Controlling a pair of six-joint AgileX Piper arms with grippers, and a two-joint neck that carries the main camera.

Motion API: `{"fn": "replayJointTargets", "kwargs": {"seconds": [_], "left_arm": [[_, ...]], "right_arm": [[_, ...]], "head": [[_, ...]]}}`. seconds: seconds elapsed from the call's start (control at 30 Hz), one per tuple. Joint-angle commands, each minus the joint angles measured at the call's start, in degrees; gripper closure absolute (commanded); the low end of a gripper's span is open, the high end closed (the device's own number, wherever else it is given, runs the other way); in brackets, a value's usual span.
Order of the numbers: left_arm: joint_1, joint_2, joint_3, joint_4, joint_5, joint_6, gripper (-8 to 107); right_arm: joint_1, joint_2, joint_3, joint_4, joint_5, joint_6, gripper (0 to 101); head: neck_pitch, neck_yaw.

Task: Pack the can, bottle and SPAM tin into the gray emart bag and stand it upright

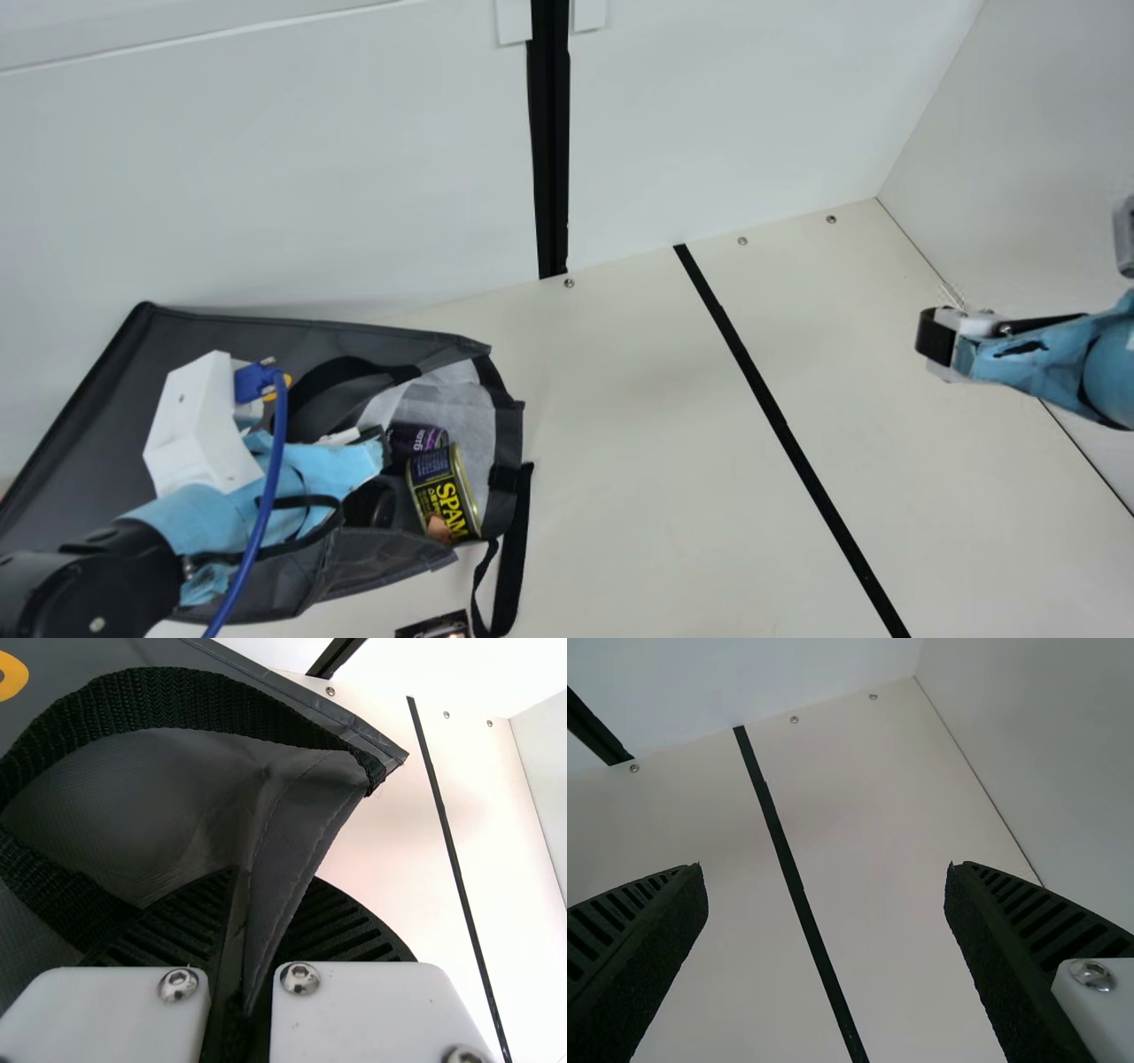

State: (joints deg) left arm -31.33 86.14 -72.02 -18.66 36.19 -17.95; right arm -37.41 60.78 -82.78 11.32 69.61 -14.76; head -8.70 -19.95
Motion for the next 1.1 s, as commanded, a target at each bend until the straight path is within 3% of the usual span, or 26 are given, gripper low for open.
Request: {"fn": "replayJointTargets", "kwargs": {"seconds": [0.0,0.63,1.07], "left_arm": [[0.0,0.0,0.0,0.0,0.0,0.0,107],[0.0,0.0,0.0,0.0,0.0,0.0,107],[0.0,0.0,0.0,0.0,0.0,0.0,107]], "right_arm": [[-0.04,0.18,1.0,1.19,-0.66,-1.59,6],[0.18,3.96,11.58,11.93,-7.7,-17.32,6],[2.06,7.13,17.34,19.81,-10.21,-27.38,6]], "head": [[-1.3,-0.05],[-1.3,-0.05],[-1.3,-0.05]]}}
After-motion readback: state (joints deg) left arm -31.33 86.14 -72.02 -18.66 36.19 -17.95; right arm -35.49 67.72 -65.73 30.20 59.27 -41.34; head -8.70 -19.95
